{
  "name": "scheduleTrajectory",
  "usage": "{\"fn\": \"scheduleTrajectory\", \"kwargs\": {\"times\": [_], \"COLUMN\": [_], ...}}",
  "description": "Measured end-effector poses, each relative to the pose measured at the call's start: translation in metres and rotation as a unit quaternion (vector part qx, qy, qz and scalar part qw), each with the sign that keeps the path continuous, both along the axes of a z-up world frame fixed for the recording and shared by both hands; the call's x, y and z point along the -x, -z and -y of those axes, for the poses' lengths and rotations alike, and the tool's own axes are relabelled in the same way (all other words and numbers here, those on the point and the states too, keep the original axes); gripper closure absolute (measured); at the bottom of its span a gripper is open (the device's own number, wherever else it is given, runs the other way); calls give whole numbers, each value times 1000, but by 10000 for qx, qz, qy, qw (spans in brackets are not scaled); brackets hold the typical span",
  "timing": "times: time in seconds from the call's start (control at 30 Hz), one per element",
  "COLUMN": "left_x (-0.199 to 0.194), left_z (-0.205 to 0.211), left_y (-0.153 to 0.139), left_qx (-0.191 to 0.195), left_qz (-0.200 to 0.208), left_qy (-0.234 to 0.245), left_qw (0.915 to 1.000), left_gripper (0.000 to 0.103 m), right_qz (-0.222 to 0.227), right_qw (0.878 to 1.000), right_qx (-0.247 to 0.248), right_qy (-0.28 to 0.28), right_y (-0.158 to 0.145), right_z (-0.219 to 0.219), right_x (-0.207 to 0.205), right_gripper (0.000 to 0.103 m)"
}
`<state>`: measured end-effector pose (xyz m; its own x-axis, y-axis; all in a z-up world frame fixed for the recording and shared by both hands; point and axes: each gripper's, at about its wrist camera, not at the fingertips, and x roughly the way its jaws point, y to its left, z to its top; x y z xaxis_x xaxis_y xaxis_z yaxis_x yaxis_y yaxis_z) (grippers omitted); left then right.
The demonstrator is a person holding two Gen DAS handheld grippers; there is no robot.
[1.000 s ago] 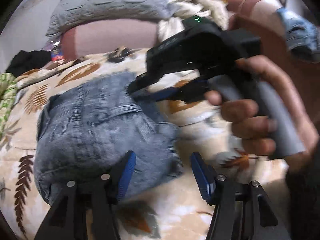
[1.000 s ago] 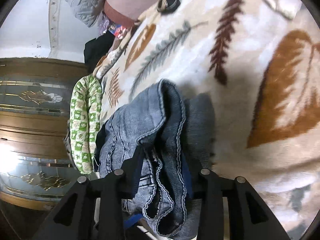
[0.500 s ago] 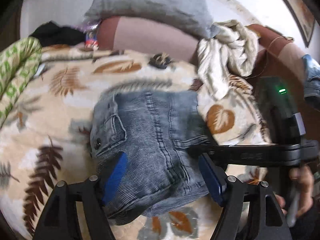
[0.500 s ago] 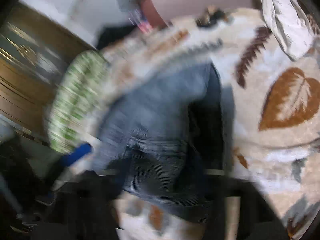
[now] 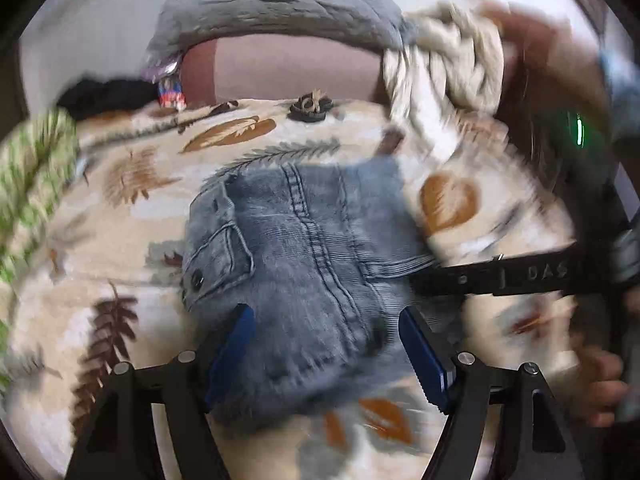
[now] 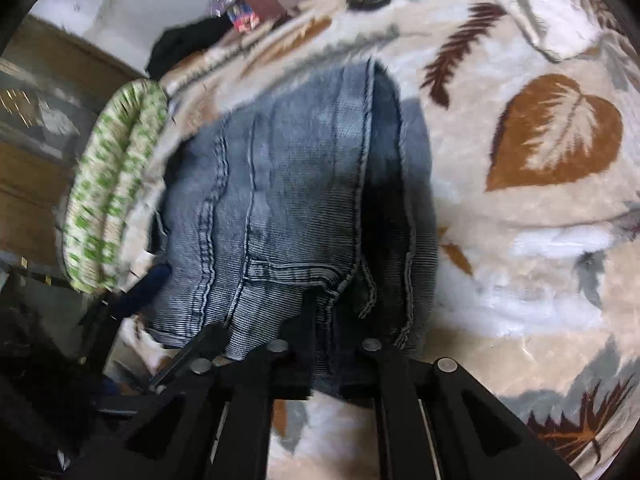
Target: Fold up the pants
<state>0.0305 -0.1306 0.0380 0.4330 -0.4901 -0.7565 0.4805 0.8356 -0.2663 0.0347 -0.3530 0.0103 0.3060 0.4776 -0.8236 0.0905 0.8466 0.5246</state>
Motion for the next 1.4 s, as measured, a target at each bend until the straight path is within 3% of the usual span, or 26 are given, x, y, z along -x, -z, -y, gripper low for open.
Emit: {"fn": "scheduleTrajectory", "kwargs": {"times": [0.07,0.13,0.2,0.27,0.37,0.47,0.6,0.67,0.7,0.77,0.87,0.97,1.2,1.3,1.4], "left_x": [-9,-25,-50,-89,-125,-128,-128,-128,-128,-127,-122,-111,-136,-168,-206], "left_z": [-24,-43,-58,-68,-69,-62,-57,-52,-49,-43,-39,-40,-42,-28,-17], "left_y": [-17,-25,-20,1,37,58,78,75,75,75,67,49,-24,-36,-24], "left_qx": [667,895,962,888,612,706,1008,1122,1124,895,845,850,1359,1303,1409], "left_qz": [-308,-465,-759,-1422,-2206,-2261,-2773,-2813,-2808,-2673,-2428,-2208,-1859,-1791,-1756], "left_qy": [-141,-454,-775,-1152,-1377,-1251,-1296,-1190,-1142,-1145,-1104,-1088,-1058,-963,-909], "left_qw": [9972,9939,9894,9791,9636,9635,9466,9456,9463,9526,9601,9655,9673,9704,9701], "left_gripper": [13,5,5,5,6,10,28,42,44,54,67,71,71,71,71], "right_qz": [379,651,563,299,-436,-692,-1057,-1103,-1131,-1129,-993,-663,444,519,505], "right_qw": [9986,9947,9921,9913,9928,9889,9890,9898,9903,9918,9945,9977,9988,9985,9985], "right_qx": [-337,-700,-991,-1065,-875,-1052,-977,-843,-750,-540,-291,111,-81,-65,-6], "right_qy": [129,365,530,711,687,786,329,313,281,268,183,58,174,175,201], "right_y": [-20,-30,-28,-22,6,32,52,58,60,58,48,24,-52,-71,-67], "right_z": [12,24,33,43,53,57,35,26,22,19,9,-7,-1,7,14], "right_x": [8,11,1,-20,-58,-62,-61,-66,-68,-69,-64,-59,-62,-92,-127], "right_gripper": [38,23,23,22,22,22,22,25,29,51,74,84,85,85,85]}}
